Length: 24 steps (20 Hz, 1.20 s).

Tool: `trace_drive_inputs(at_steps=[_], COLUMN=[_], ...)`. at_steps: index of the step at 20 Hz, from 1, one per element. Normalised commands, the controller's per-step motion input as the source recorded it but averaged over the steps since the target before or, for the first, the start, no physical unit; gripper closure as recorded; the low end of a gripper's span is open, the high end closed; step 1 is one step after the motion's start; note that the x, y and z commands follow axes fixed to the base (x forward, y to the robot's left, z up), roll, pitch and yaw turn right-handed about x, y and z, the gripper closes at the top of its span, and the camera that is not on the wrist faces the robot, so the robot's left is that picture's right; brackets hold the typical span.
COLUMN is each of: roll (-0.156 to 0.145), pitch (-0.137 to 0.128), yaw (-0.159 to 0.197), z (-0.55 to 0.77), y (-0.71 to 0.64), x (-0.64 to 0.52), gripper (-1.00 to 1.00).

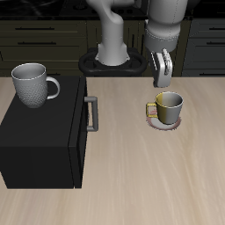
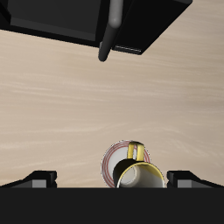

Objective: Open the microwave

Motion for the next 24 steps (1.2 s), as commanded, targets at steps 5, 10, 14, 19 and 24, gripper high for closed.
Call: trace_drive_inputs(at_steps=[5,10,14,19,24], roll=[0.074,0.017,0.042,0.037,0.037], pitch=[0.043,-0.052,-0.125,-0.076,-0.099], yaw=[-0.228,-0.002,0.009,-0.023,-0.055], z=[-0.08,0.0,0.0,-0.08,-0.07], y=[-0.1,-0.06,0.02,0.01,-0.01], x=[-0.08,0.02,0.0,0.01,0.02], gripper=[-1.0,-1.0,-1.0,-1.0,-1.0])
